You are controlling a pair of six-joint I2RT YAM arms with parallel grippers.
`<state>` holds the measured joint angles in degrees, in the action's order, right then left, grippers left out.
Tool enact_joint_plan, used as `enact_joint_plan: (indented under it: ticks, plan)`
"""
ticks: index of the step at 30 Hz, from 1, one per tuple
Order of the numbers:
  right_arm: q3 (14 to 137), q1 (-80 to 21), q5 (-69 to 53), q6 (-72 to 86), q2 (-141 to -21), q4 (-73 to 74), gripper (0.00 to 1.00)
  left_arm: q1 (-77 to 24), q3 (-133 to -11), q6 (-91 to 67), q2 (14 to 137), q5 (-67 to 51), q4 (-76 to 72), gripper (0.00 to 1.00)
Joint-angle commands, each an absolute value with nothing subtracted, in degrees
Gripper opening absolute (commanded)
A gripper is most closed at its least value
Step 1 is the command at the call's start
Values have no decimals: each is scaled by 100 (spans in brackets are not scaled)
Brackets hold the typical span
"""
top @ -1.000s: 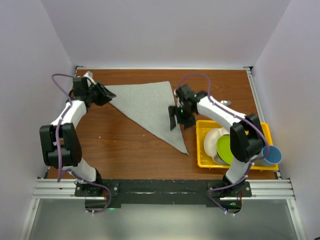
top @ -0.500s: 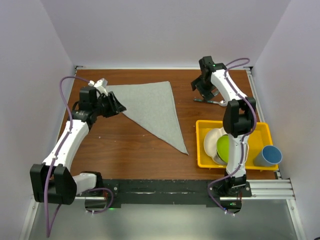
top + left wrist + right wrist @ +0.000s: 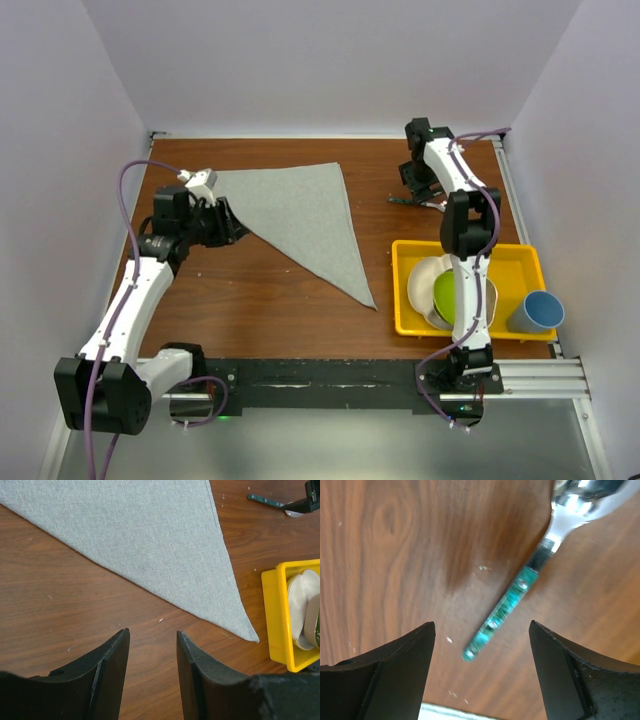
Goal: Fold the napkin, place the utensils inside, and roll it up
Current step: Grab a utensil with the right arm
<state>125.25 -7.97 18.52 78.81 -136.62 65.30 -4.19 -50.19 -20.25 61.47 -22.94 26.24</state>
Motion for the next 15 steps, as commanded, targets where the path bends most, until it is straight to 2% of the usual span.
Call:
enact_joint_plan:
  ticks: [1, 9, 13, 15]
  plan:
    - [13104, -800, 2048, 8569, -14036, 6882, 77, -422, -4887, -1872, 5994, -2373, 2584, 48]
    - [13149, -782, 2022, 9175, -14203, 7505, 62, -422, -5009, -1837, 6117, -2198, 2593, 47]
    - [13008, -773, 1995, 9316, -14203, 7716, 48, -413, -5141, -1784, 6196, -2118, 2646, 47]
    - [13096, -747, 2021, 9317, -14291, 7857, 46, -413, -5142, -1793, 6231, -2127, 2646, 47]
